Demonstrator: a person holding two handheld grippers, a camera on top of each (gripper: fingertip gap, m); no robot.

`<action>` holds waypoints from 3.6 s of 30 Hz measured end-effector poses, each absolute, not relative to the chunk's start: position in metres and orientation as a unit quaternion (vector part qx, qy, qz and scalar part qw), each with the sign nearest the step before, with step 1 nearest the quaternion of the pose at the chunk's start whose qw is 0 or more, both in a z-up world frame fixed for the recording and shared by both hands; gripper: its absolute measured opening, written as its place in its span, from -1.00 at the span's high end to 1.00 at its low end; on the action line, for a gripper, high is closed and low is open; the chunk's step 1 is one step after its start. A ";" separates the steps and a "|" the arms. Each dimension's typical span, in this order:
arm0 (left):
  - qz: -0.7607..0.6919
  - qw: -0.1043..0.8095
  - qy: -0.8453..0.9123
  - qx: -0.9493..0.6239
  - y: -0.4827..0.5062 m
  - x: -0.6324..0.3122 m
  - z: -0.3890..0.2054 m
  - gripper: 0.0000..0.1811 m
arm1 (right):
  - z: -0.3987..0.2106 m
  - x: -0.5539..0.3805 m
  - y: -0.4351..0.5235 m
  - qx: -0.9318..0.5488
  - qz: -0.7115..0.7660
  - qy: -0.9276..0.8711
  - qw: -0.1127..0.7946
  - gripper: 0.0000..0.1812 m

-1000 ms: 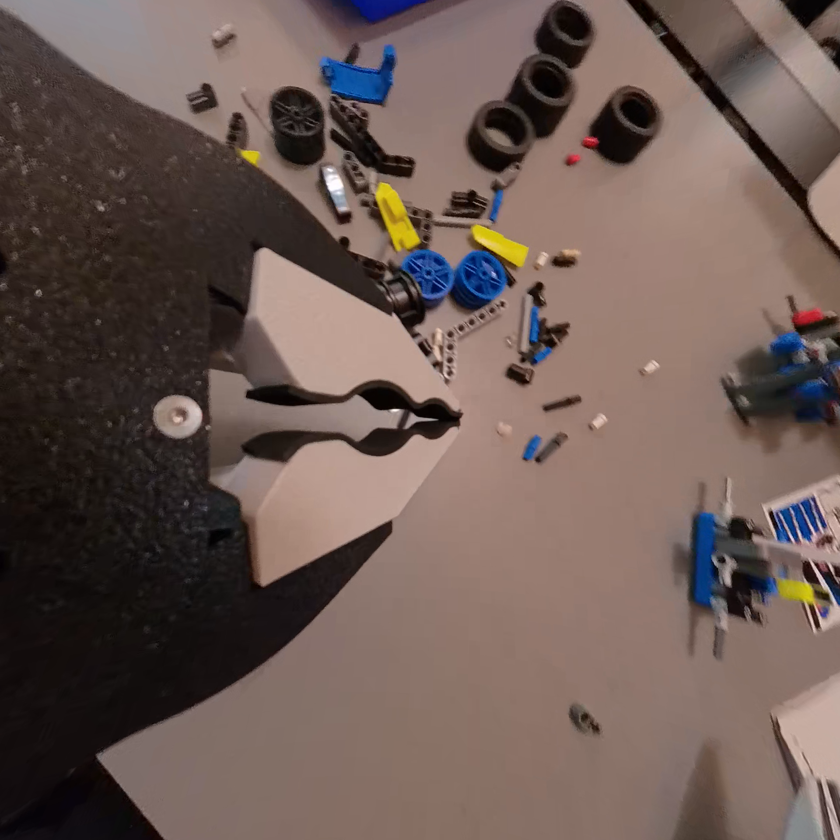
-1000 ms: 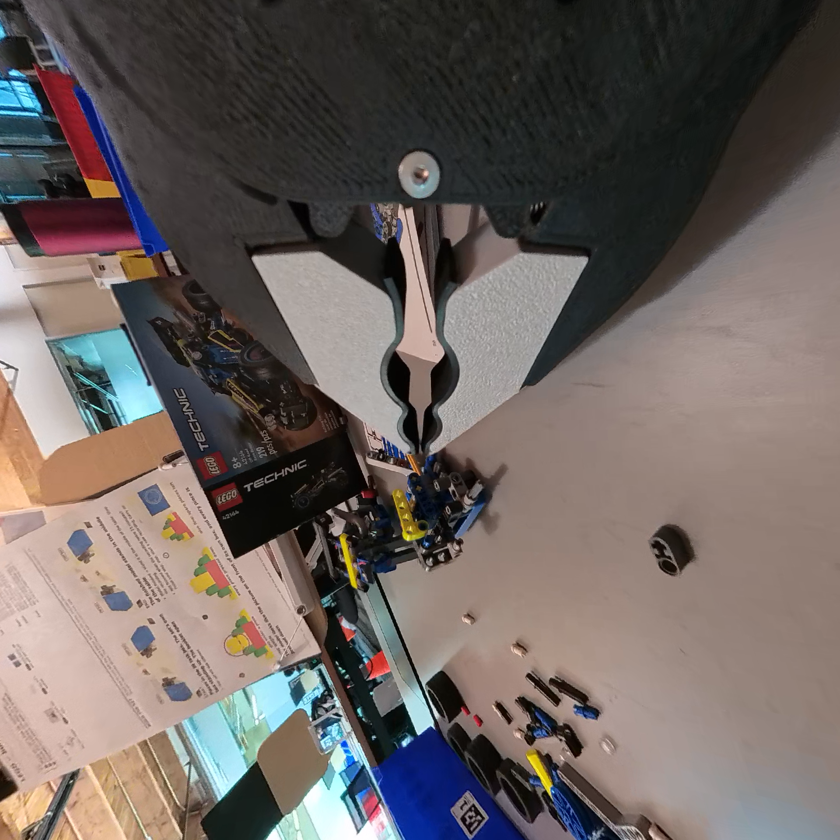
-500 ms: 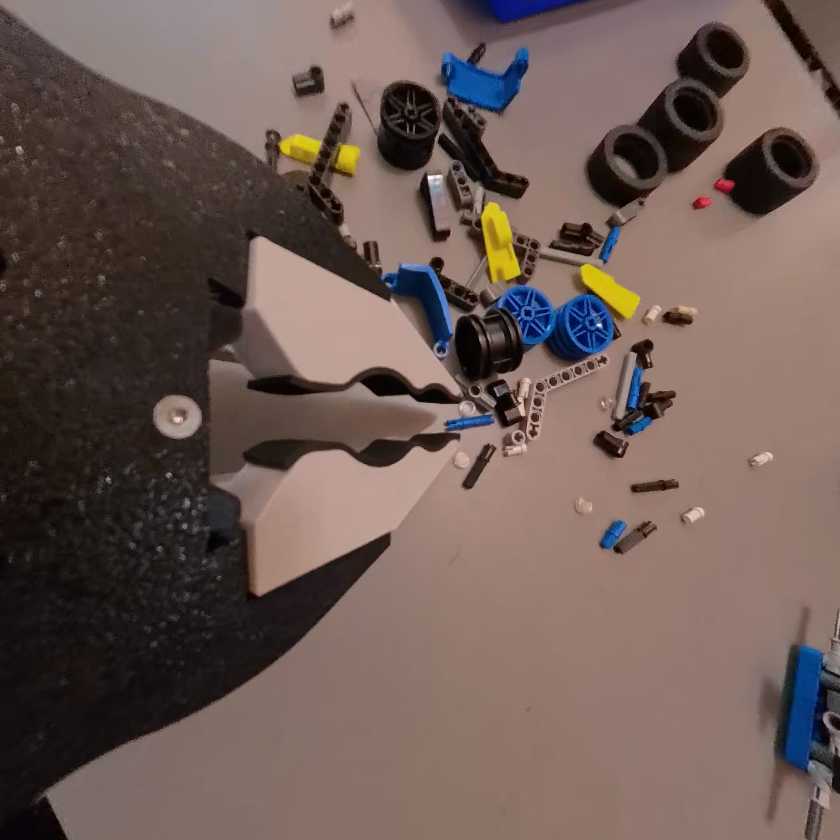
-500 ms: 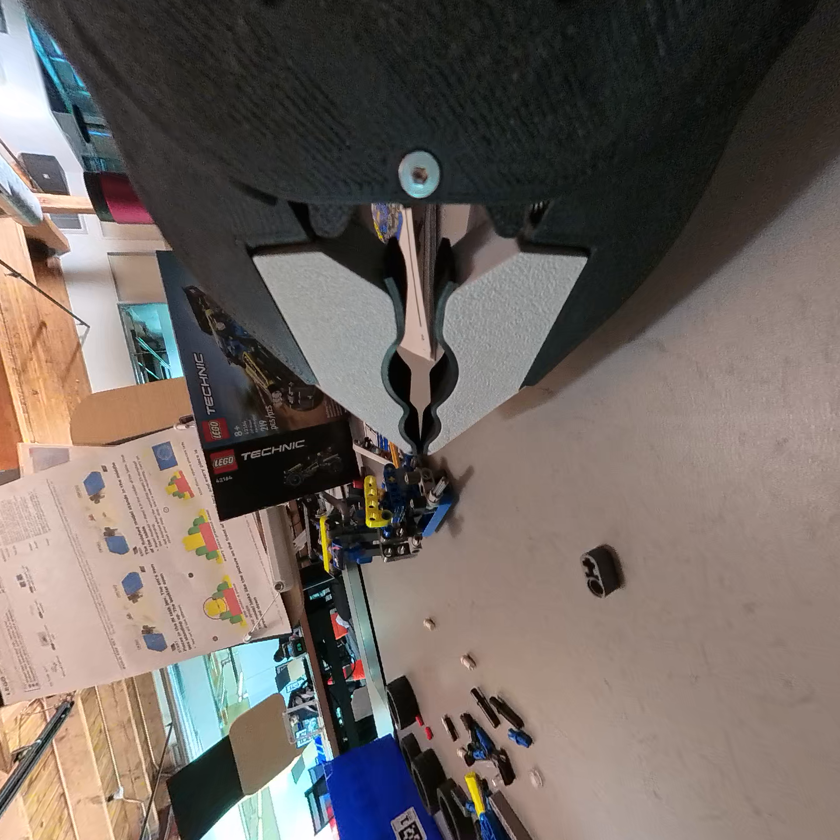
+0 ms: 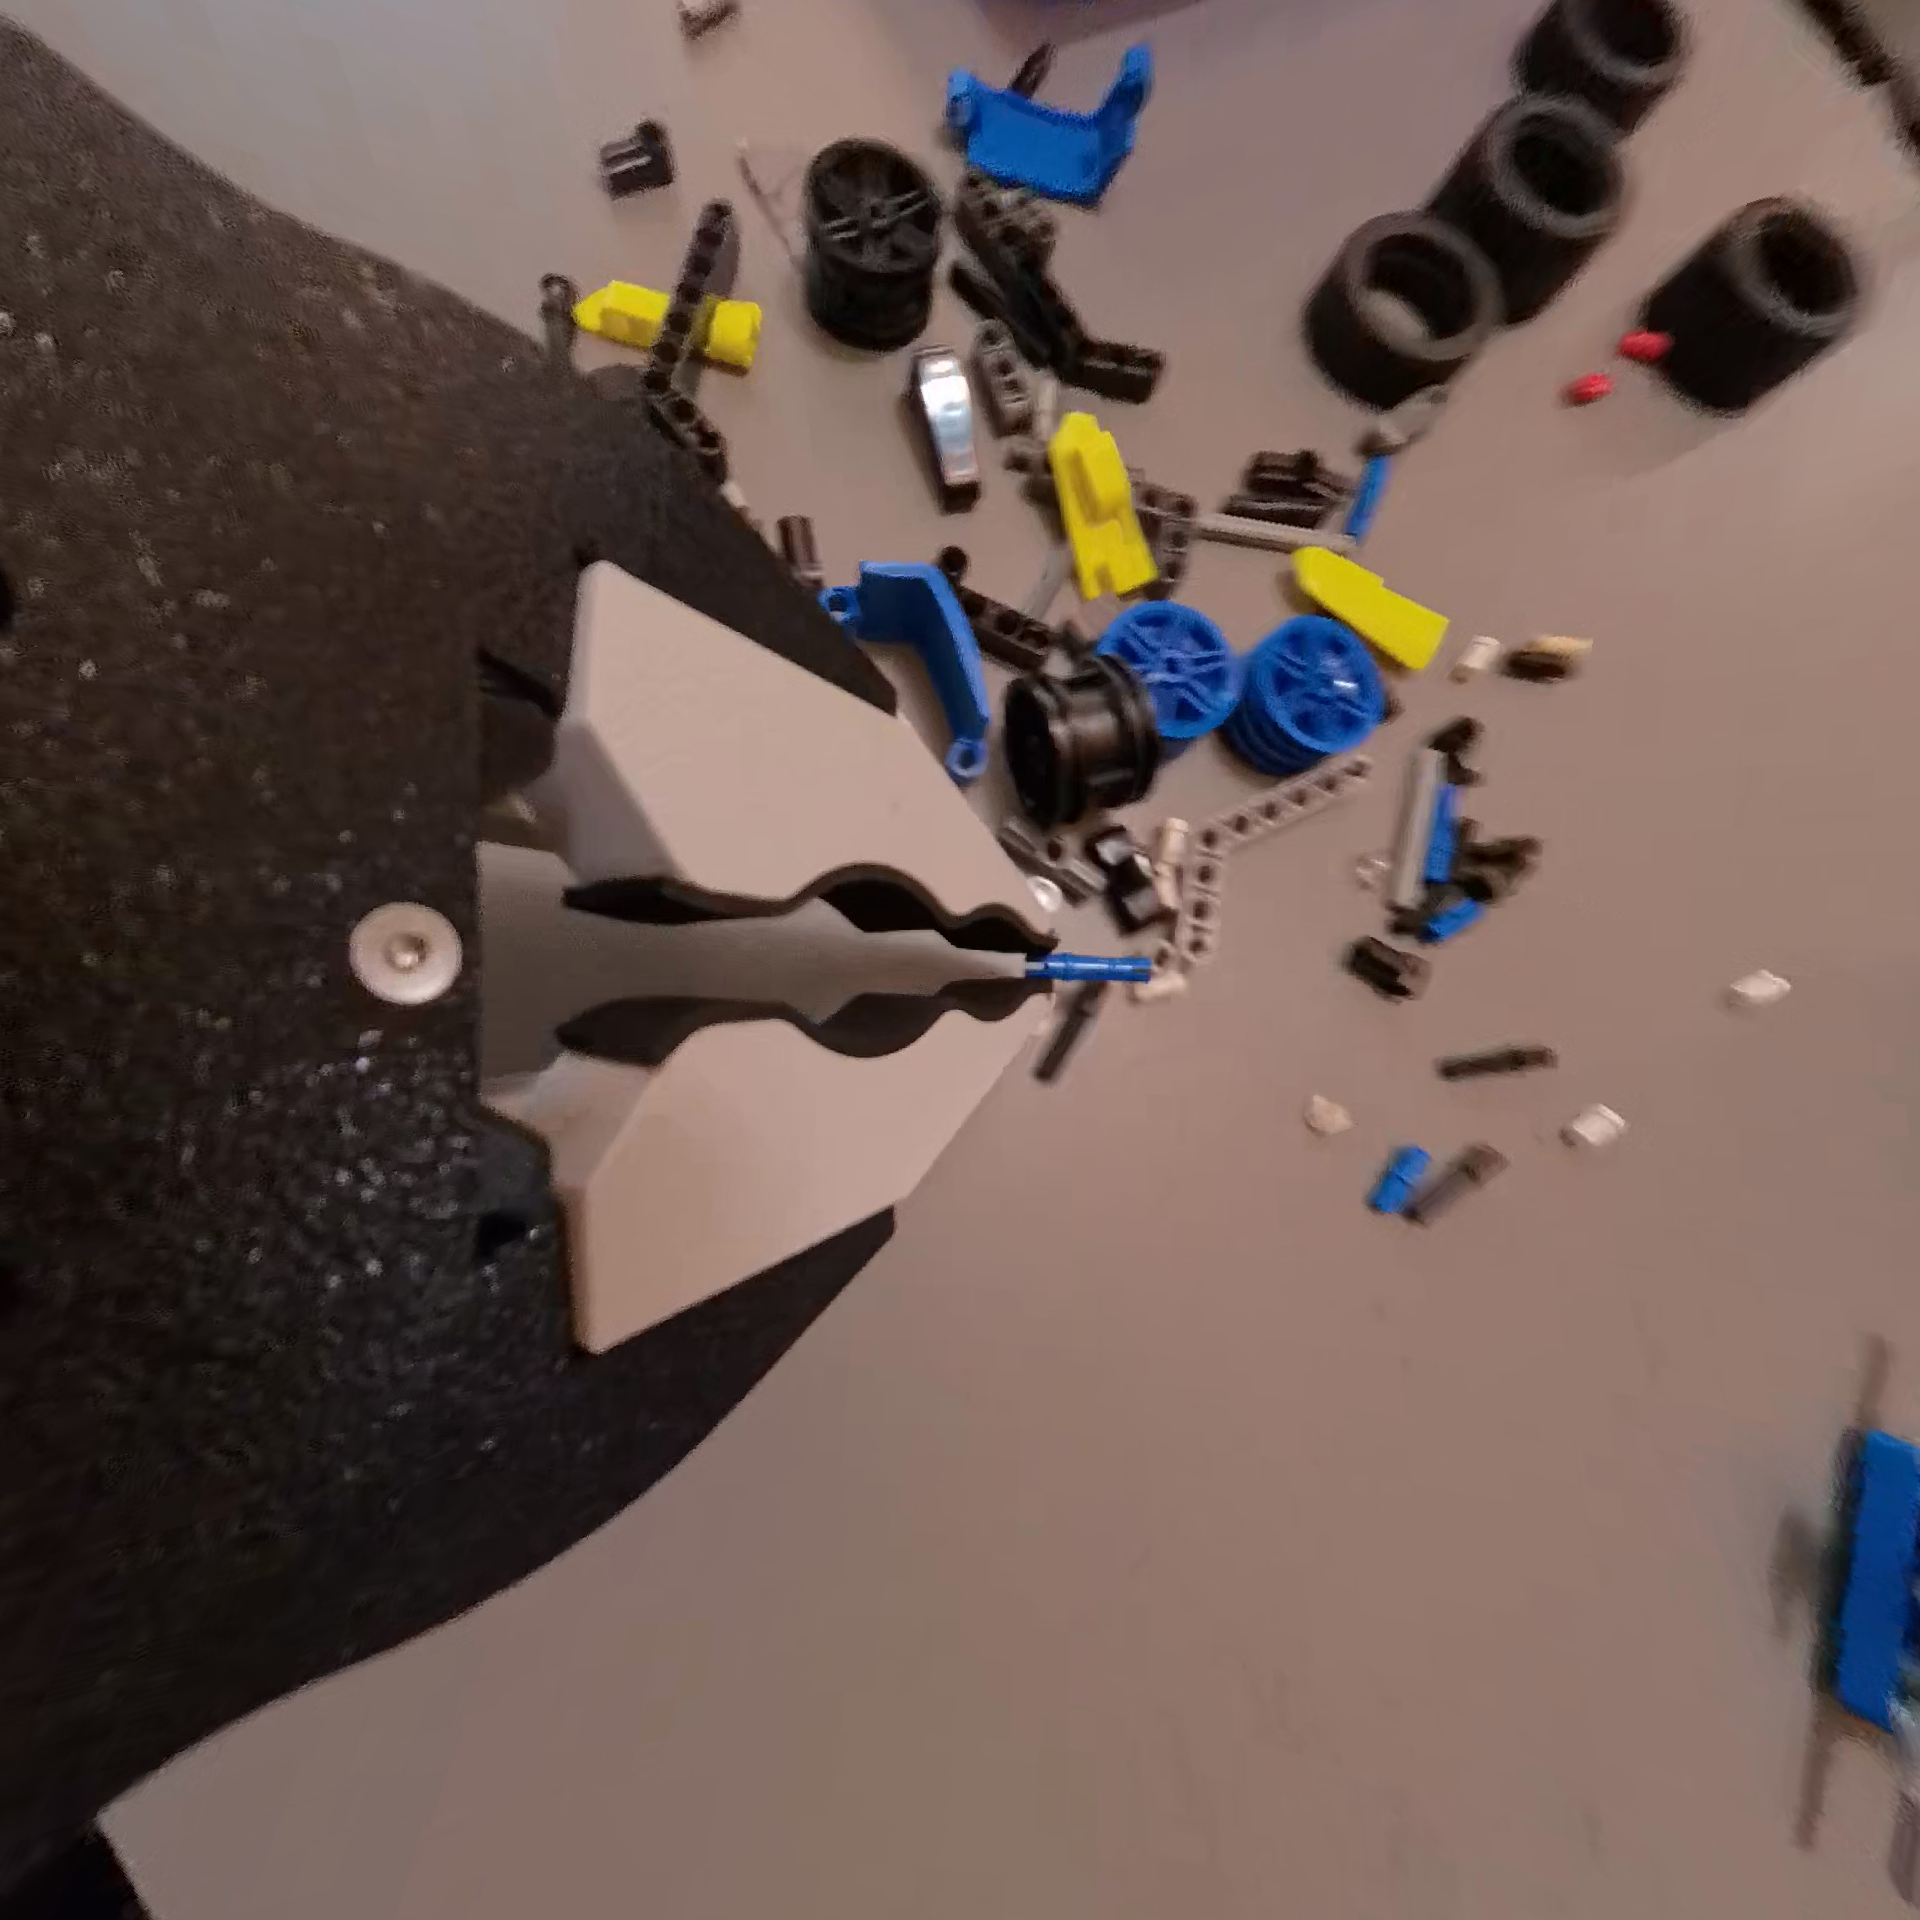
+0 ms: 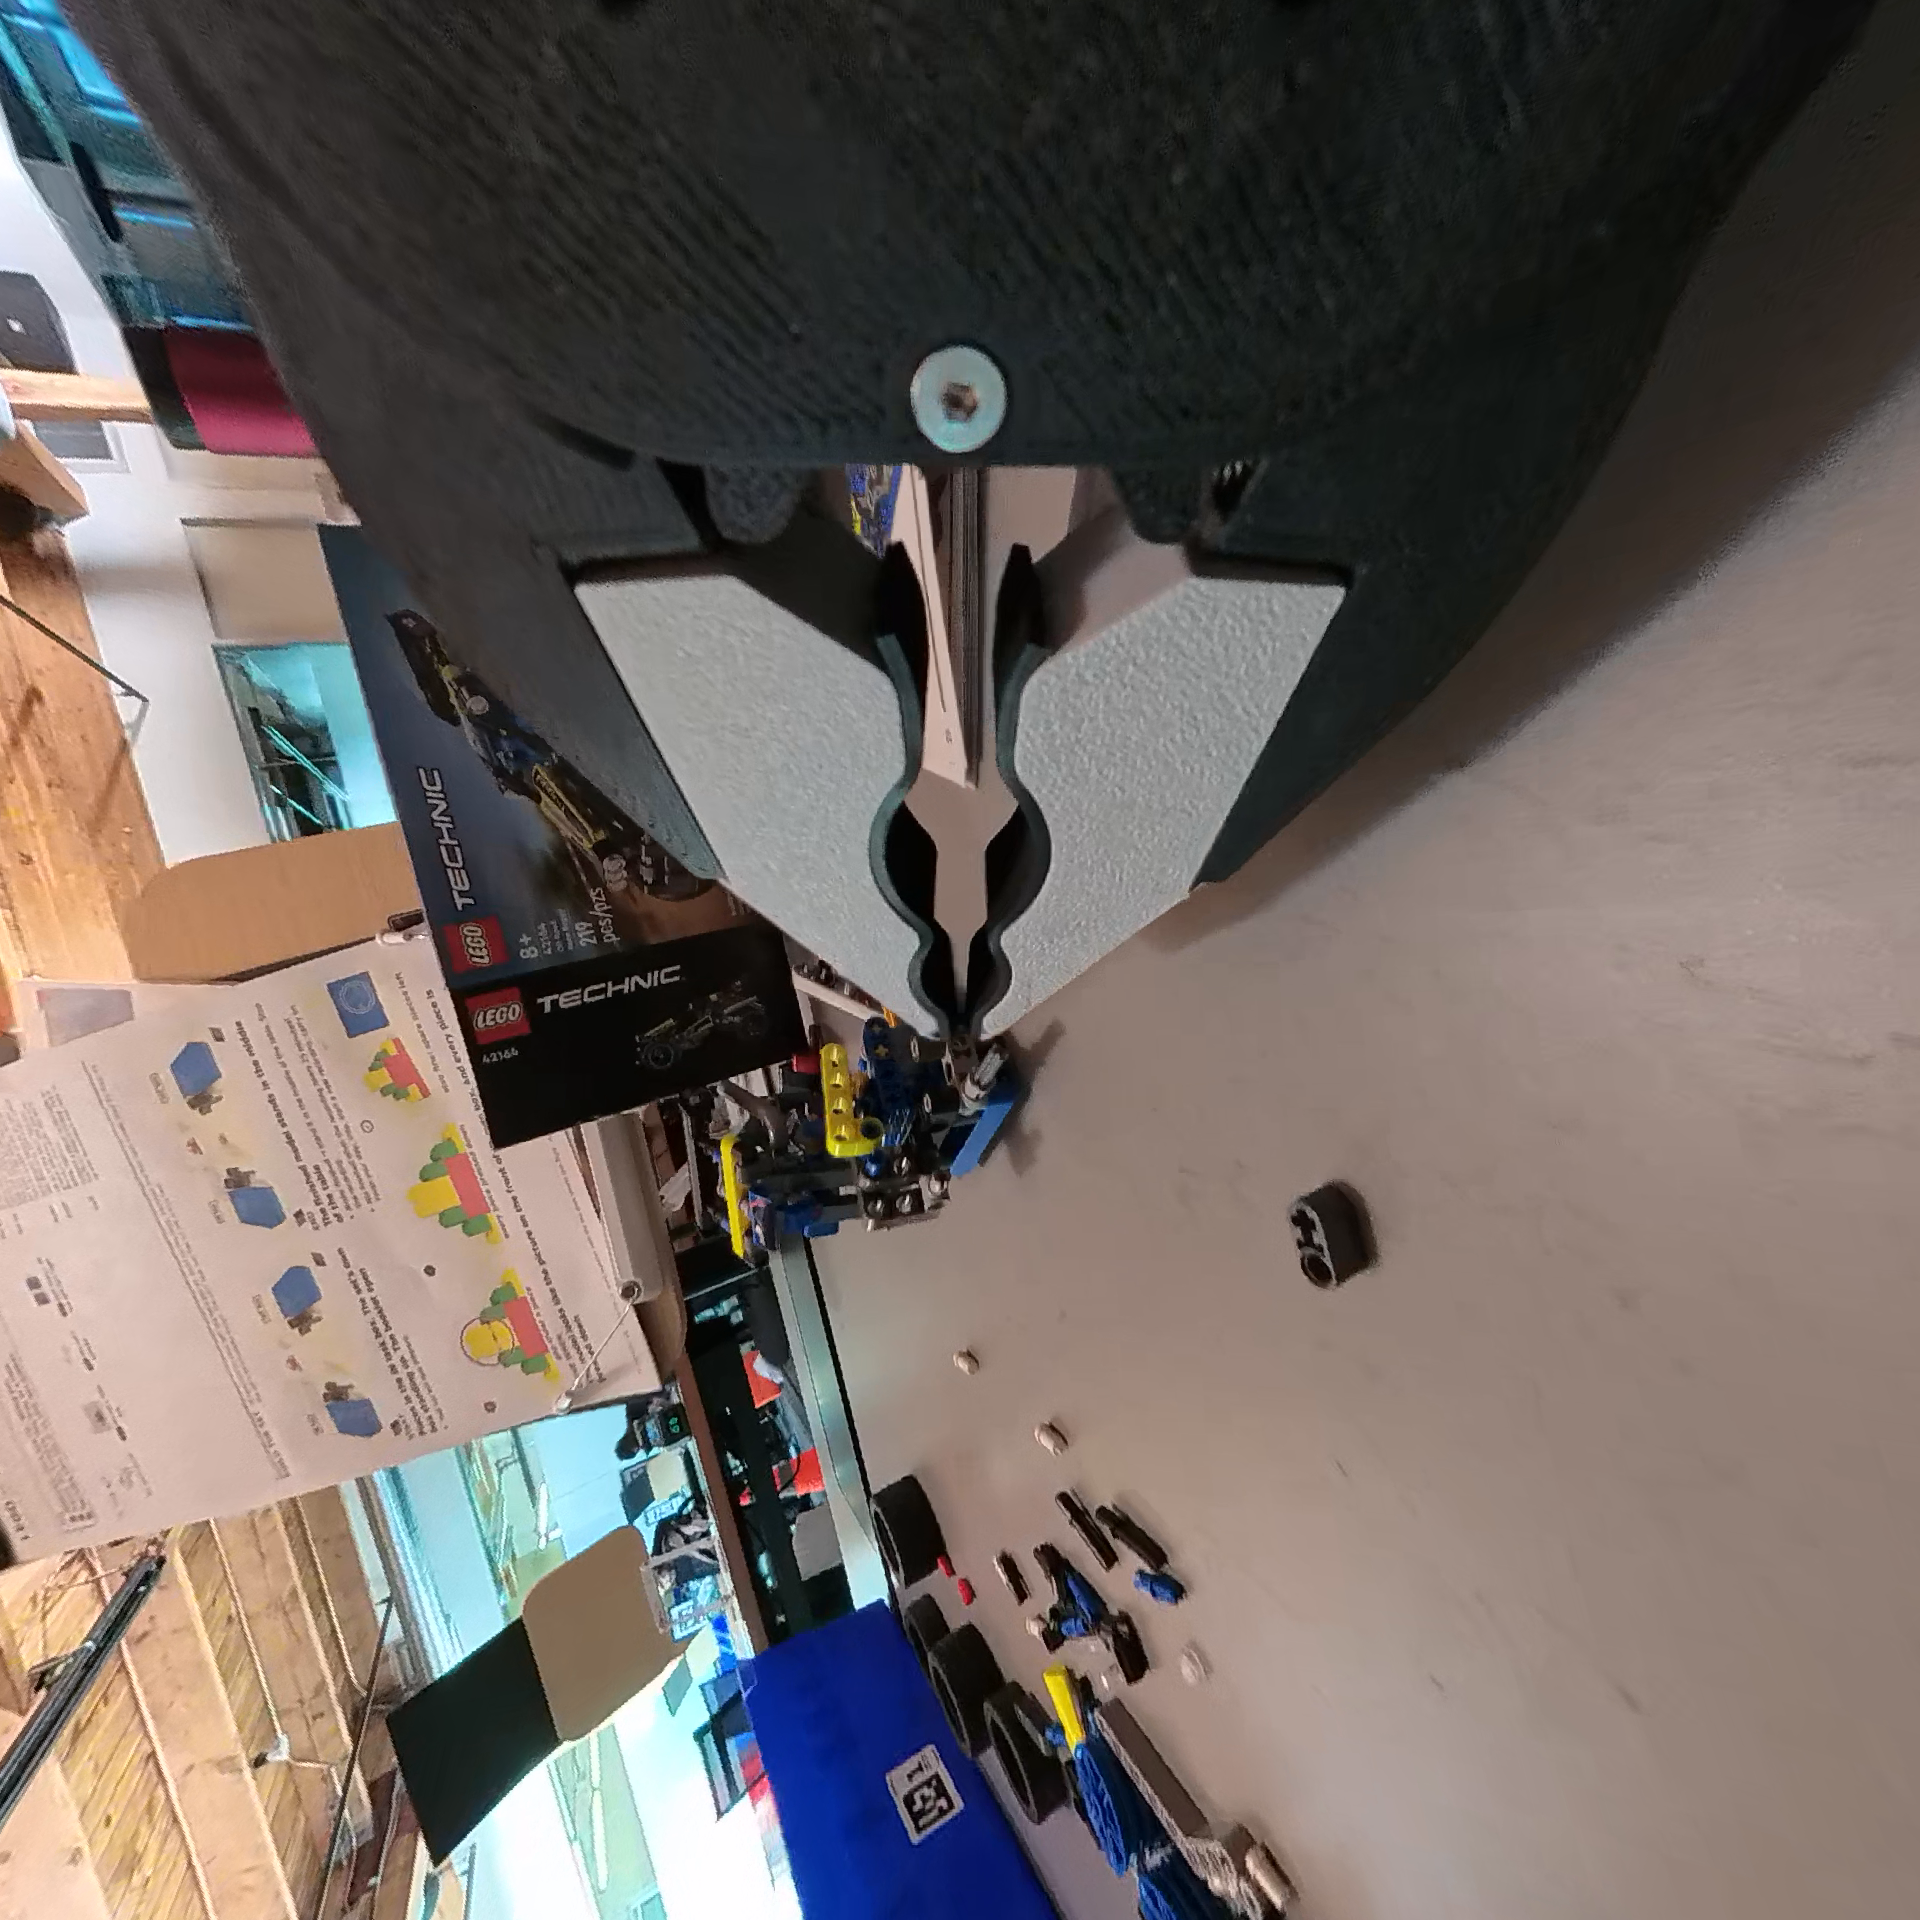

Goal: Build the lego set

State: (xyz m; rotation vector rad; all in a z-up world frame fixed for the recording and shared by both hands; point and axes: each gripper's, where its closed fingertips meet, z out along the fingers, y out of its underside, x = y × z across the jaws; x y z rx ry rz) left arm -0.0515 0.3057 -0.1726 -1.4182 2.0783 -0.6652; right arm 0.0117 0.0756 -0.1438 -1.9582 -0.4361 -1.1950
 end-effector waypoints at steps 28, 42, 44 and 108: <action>-0.469 0.079 0.802 -0.361 0.066 -0.009 -0.132 0.99 | -0.132 0.012 0.076 -0.736 -0.511 -0.193 0.400 0.93; -0.407 0.106 0.871 -0.254 0.104 -0.029 -0.145 0.85 | -0.142 0.021 0.068 -0.761 -0.494 -0.179 0.380 0.98; -0.372 0.103 0.891 -0.241 0.113 -0.035 -0.155 0.85 | -0.142 0.025 0.065 -0.762 -0.500 -0.167 0.375 0.98; -0.395 0.120 0.873 -0.260 0.080 0.001 -0.179 0.85 | -0.146 0.031 0.058 -0.786 -0.433 -0.104 0.428 0.98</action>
